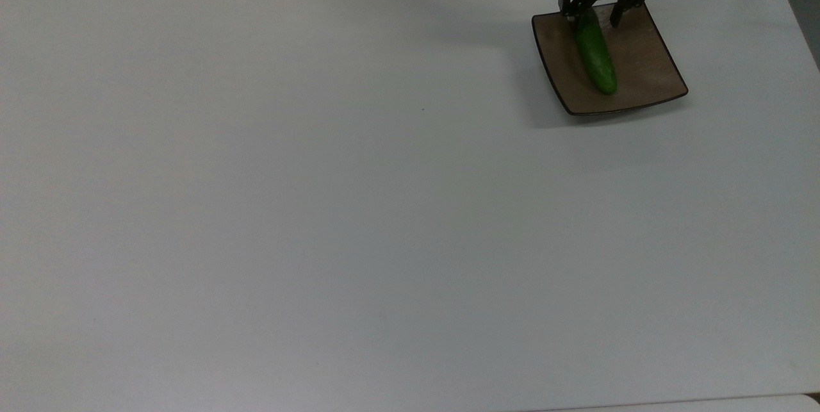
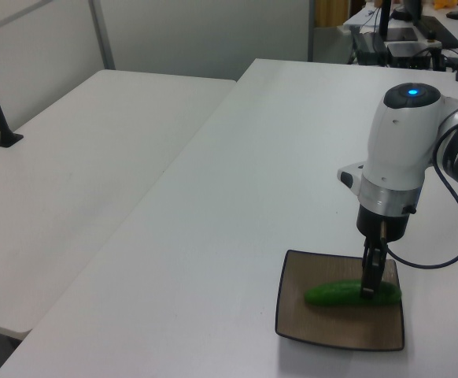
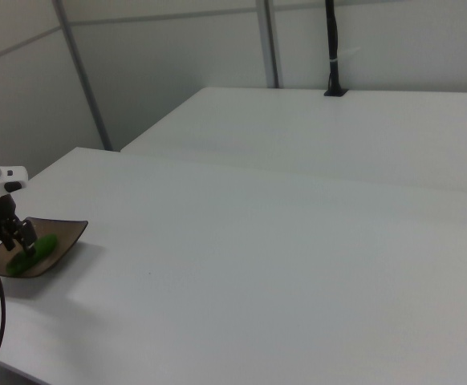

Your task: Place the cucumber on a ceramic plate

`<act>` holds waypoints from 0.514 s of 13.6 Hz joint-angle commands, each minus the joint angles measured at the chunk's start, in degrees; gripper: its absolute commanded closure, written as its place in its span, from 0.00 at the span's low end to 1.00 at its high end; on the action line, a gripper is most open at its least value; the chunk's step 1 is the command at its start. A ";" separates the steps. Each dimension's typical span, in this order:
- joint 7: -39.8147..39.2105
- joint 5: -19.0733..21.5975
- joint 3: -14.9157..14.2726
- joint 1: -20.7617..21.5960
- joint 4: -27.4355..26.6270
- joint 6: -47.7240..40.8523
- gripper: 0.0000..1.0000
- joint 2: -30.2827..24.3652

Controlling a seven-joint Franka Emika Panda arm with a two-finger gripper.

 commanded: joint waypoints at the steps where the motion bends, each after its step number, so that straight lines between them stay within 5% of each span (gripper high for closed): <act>1: 1.15 -0.94 1.05 -0.91 -0.02 -0.74 0.00 -0.92; 7: 1.06 -0.76 0.96 -6.44 9.55 -19.36 0.00 -7.59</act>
